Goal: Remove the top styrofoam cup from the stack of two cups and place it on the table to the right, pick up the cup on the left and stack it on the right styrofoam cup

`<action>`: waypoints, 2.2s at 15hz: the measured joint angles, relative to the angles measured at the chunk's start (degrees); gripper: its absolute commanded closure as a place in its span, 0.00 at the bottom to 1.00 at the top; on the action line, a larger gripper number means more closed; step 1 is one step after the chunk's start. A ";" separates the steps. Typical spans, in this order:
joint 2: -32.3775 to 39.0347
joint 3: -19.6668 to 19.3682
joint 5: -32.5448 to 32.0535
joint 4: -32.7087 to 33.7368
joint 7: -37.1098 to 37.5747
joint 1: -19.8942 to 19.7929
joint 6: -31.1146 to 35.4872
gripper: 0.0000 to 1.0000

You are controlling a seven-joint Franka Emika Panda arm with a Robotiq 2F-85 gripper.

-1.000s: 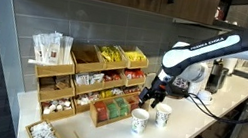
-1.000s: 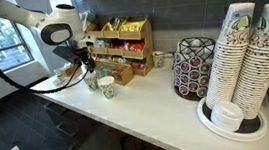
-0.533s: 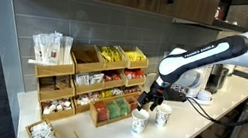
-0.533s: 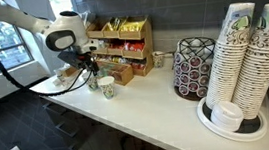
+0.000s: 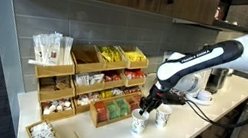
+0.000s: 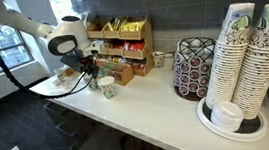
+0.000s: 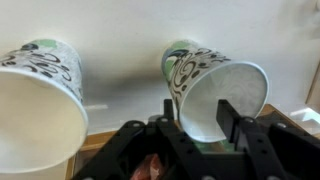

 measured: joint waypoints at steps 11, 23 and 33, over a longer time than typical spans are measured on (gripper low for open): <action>-3.15 -0.22 4.65 0.06 -7.85 -1.76 0.42 0.99; -19.33 -8.35 2.97 -6.29 -5.04 -7.02 0.40 0.99; -20.49 -10.23 2.02 -10.89 0.31 -8.08 1.45 0.71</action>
